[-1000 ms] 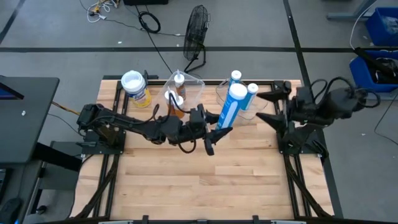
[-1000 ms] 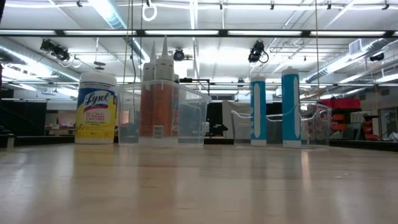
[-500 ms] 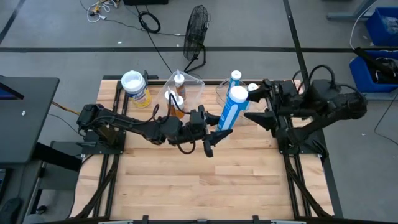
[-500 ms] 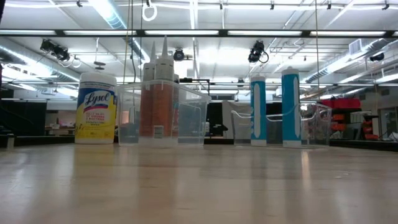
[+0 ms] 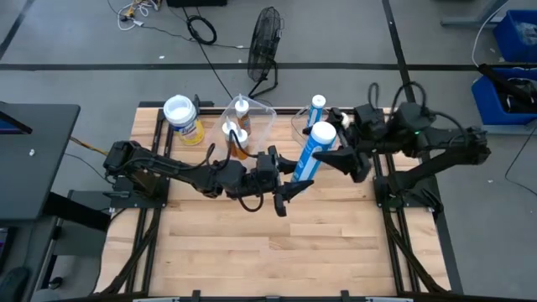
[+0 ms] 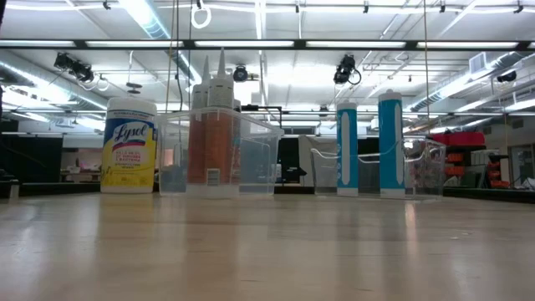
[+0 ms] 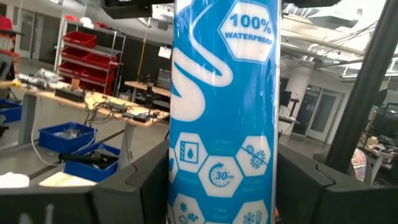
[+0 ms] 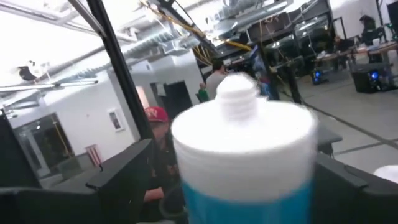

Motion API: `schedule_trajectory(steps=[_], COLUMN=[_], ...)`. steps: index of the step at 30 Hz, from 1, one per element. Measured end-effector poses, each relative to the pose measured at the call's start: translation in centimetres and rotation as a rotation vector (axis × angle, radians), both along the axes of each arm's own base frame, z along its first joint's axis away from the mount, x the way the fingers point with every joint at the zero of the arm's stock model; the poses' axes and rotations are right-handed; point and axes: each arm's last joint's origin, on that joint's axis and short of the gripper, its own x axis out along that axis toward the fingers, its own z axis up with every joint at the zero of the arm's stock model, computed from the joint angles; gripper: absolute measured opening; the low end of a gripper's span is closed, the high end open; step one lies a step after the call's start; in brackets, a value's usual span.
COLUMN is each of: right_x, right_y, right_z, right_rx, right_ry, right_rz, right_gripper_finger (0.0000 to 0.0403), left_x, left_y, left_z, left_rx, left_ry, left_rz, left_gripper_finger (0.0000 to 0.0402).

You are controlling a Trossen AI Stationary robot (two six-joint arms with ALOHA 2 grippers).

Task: Pick & place silicon tubes, Sealant and Lysol wipes
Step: Put the blue sealant into the transparent bin

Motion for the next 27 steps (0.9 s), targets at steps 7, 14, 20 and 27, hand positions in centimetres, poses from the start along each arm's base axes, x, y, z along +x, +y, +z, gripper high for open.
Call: schedule_trajectory(steps=[7, 14, 20, 27], right_x=[1.3, 1.5, 1.6, 1.6], right_y=[0.2, -0.3, -0.7, -0.9], right_z=[-0.3, -0.4, -0.5, -0.6], right_rx=[-0.008, -0.018, -0.04, -0.057], right_ry=[-0.014, -0.013, -0.007, 0.001], right_rz=[0.002, -0.021, -0.047, -0.057], right_gripper_finger=[0.0339, 0.0288, 0.0212, 0.0203], left_x=[0.1, 0.1, 0.1, 0.1], left_y=[0.0, 0.0, 0.1, 0.1], left_z=[-0.3, -0.4, -0.4, -0.5], left_rx=[0.002, 0.008, 0.001, -0.001], left_ry=[0.034, 0.04, 0.045, 0.051], left_rz=[0.001, 0.003, 0.008, 0.023], left_gripper_finger=[0.0224, 0.0224, 0.0224, 0.0227])
